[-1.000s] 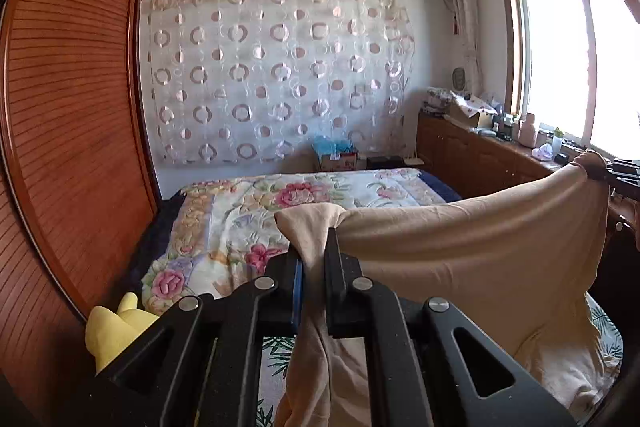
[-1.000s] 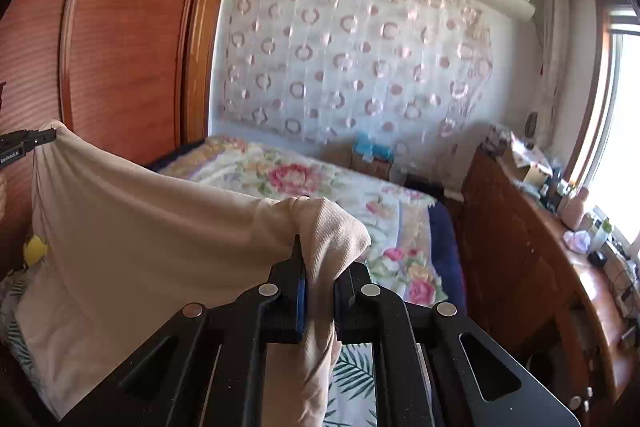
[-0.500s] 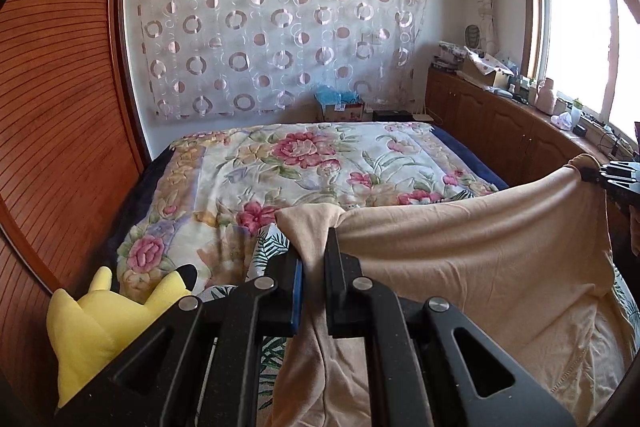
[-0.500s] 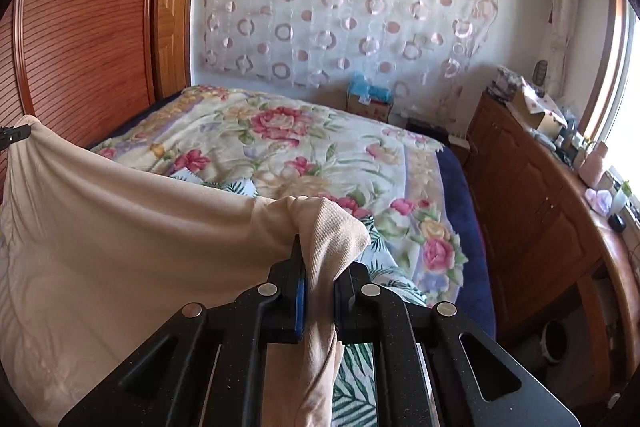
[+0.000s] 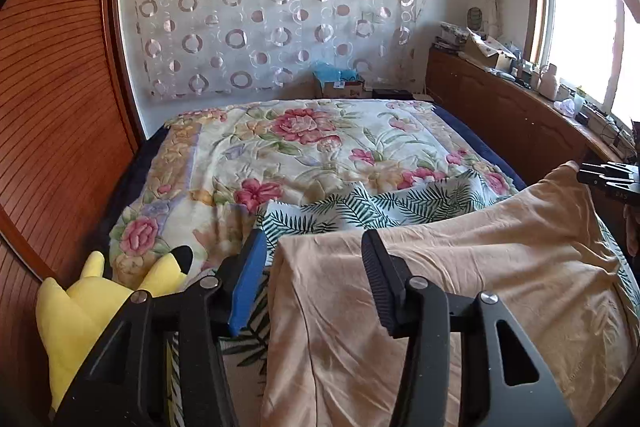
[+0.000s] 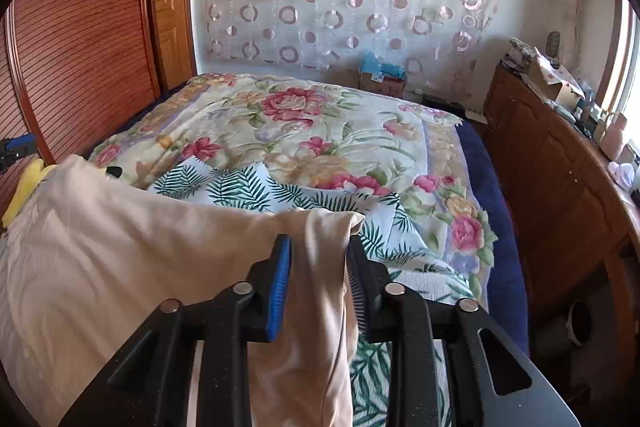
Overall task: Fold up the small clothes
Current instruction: 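Carry the held hem over toward the collar with both grippers, then release, then press the folded peach shirt flat with both open grippers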
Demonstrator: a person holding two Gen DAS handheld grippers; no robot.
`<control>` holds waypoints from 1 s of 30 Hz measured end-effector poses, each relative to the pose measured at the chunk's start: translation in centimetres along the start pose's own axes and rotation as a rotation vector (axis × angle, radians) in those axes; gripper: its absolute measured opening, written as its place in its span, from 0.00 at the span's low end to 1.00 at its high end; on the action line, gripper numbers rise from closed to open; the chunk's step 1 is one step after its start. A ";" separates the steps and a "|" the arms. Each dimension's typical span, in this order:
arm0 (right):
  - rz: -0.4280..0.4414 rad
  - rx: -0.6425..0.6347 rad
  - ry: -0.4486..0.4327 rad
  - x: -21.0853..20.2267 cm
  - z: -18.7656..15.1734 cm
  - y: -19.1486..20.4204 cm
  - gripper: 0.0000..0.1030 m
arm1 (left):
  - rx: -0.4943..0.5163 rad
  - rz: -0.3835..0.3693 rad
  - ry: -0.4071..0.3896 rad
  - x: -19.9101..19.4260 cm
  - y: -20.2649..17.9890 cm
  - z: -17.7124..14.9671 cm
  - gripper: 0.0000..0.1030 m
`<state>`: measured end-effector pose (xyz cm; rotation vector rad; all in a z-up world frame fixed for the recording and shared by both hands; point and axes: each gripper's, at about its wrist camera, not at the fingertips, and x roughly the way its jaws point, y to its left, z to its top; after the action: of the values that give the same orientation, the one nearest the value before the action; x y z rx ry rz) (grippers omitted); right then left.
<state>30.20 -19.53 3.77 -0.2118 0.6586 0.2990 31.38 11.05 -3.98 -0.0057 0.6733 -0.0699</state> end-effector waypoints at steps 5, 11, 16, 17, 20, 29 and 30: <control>0.059 0.038 -0.004 -3.1 -2.4 -0.1 0.46 | -0.004 -0.037 0.022 -2.9 -0.3 -2.6 0.75; 0.074 0.041 0.009 -6.0 -6.0 0.6 0.54 | -0.009 -0.035 0.091 -4.9 -1.8 -6.6 0.75; 0.066 0.079 0.054 -7.8 -8.7 0.5 0.54 | 0.007 -0.048 0.150 -5.2 -3.0 -9.3 0.75; 0.068 0.086 0.066 -8.1 -9.1 0.5 0.54 | 0.007 -0.058 0.167 -5.2 -3.3 -9.8 0.75; 0.071 0.119 0.093 -8.9 -10.2 0.1 0.54 | 0.029 -0.083 0.211 -5.3 -4.5 -11.3 0.75; 0.111 0.165 0.135 -11.2 -12.1 -1.1 0.54 | 0.065 -0.061 0.270 -5.0 -5.6 -14.0 0.75; 0.106 0.160 0.138 -11.3 -12.2 -1.2 0.54 | 0.066 -0.060 0.266 -5.0 -5.6 -14.1 0.75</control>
<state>15.15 -26.42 1.59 -0.0446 0.8277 0.3335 18.30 6.05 -11.72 0.0480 0.9360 -0.1521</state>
